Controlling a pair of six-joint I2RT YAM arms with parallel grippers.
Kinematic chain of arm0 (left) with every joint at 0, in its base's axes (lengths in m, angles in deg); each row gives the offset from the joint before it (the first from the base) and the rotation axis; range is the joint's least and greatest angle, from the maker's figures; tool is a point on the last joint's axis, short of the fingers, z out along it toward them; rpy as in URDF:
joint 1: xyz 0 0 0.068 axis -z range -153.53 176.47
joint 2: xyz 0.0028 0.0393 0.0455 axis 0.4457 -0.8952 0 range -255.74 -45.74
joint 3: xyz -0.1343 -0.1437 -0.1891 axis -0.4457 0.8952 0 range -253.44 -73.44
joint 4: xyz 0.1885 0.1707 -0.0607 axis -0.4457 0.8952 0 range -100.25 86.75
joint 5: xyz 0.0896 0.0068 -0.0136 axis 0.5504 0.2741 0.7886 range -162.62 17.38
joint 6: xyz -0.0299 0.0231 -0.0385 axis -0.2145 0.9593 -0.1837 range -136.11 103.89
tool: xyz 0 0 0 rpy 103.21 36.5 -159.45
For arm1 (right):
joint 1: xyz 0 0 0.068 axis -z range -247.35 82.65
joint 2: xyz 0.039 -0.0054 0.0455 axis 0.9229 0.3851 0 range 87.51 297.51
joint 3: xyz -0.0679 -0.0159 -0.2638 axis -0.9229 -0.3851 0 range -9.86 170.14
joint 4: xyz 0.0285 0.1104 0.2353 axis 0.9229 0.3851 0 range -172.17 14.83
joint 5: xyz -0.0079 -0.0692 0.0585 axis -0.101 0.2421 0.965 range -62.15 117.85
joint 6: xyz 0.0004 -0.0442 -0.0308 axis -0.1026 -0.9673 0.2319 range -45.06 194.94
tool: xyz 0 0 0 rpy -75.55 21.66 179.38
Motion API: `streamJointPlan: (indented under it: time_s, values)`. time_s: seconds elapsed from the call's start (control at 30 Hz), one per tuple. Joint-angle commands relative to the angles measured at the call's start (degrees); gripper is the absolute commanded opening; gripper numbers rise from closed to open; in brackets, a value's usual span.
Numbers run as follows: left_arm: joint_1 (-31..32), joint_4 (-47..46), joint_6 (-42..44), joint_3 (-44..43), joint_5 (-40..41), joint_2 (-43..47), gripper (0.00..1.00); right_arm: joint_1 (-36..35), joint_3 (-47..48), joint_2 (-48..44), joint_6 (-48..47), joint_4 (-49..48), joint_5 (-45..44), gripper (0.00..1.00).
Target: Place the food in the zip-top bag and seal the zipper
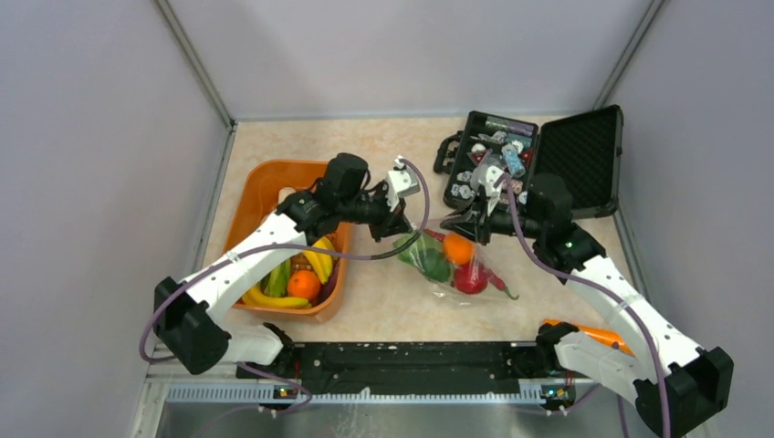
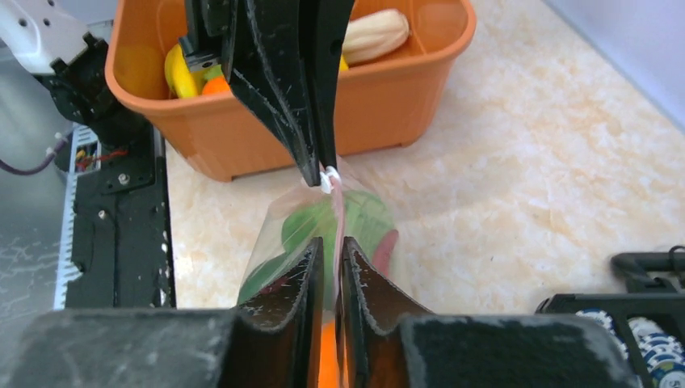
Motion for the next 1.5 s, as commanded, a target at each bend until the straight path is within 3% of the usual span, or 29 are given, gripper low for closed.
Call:
streamJointPlan:
  time_s: [0.0, 0.03, 0.1, 0.2, 0.27, 0.53, 0.67, 0.77, 0.87, 1.07, 1.47]
  values:
    - [-0.4, -3.1, -1.5, -6.8, -3.0, 4.5, 0.00, -0.3, 2.3, -3.1, 1.8, -5.4, 0.4, 0.28]
    - [-0.4, -3.1, -1.6, -7.8, -3.5, 4.8, 0.00, -0.3, 2.3, -3.6, 1.9, -5.4, 0.2, 0.43]
    - [-0.4, -1.4, -1.1, -10.2, -4.0, 4.8, 0.00, -0.3, 2.3, -4.8, 2.3, -5.3, -1.3, 0.61]
    - [-0.4, 2.2, 0.3, -13.6, -4.2, 3.9, 0.00, -0.3, 2.8, -6.6, 1.4, -4.1, -3.3, 0.76]
    - [-0.4, 4.0, 1.2, -15.2, -5.0, 3.1, 0.00, -0.2, 4.0, -6.9, -0.3, -2.0, -5.4, 0.78]
    - [0.5, 7.8, 4.8, -20.4, -7.0, 1.7, 0.00, -0.2, 16.6, -2.5, -10.7, 13.2, -8.2, 0.80]
    - [1.7, 11.0, 6.9, -22.9, -5.9, 0.2, 0.00, -0.2, 24.9, 4.0, -16.2, 22.7, -3.6, 0.79]
    - [2.6, 11.7, 7.3, -23.7, -4.9, -0.5, 0.00, -0.3, 28.4, 7.6, -19.0, 27.4, -0.3, 0.67]
    - [2.9, 11.3, 7.1, -23.7, -4.8, -0.5, 0.00, -0.3, 29.9, 9.6, -22.3, 31.1, 4.5, 0.67]
    - [3.4, 10.9, 6.8, -23.8, -3.8, -0.7, 0.00, -0.3, 29.1, 9.8, -22.5, 30.1, 8.8, 0.69]
    - [4.3, 10.8, 6.6, -23.8, -3.3, -0.4, 0.00, -0.6, 28.7, 13.5, -21.2, 26.7, 10.1, 0.53]
